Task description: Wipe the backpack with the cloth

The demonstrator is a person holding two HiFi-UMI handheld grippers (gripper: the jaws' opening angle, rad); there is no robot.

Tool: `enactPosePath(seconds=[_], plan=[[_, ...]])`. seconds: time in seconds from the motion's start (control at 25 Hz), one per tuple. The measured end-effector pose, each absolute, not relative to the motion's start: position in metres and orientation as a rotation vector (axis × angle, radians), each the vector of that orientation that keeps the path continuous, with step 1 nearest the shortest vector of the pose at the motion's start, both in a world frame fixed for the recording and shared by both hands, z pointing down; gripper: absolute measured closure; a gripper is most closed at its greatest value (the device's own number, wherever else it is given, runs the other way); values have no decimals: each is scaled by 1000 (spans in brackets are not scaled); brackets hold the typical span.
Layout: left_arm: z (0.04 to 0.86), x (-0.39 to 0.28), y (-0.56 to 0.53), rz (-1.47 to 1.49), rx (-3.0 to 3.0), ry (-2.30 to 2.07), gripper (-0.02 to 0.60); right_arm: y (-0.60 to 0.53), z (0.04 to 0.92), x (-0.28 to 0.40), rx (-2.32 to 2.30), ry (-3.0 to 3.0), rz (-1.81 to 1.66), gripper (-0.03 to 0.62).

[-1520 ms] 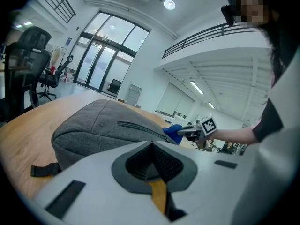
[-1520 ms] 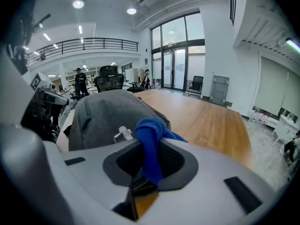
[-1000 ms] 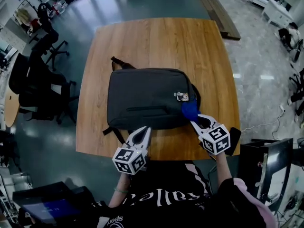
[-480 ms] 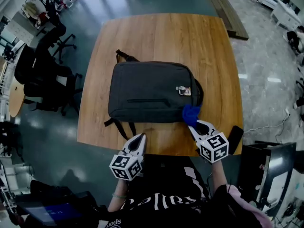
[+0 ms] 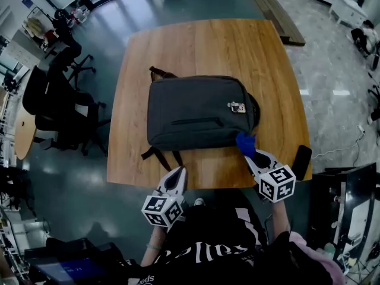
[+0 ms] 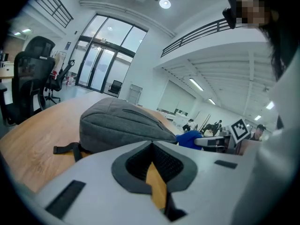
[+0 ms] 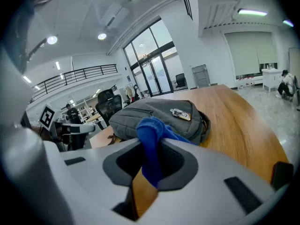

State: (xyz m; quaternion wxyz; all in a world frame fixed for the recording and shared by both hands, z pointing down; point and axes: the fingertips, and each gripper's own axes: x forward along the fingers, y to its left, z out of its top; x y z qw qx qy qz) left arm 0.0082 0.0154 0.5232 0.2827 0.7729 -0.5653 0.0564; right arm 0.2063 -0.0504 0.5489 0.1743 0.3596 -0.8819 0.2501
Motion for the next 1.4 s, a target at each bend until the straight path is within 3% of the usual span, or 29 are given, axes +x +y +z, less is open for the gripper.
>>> enactPosePath(seconds=[0.36,0.64,1.4], plan=[[520,-63,99,143,2087,-1498,583,31,527,136,1122,-2551,811,527],[522,-78,139,93,2107,-1415,583,100,525,101,1122,-2542,866,528],[492,18,179,-53,2105,-1450,583,169,504,144,881,-2588,836,528]])
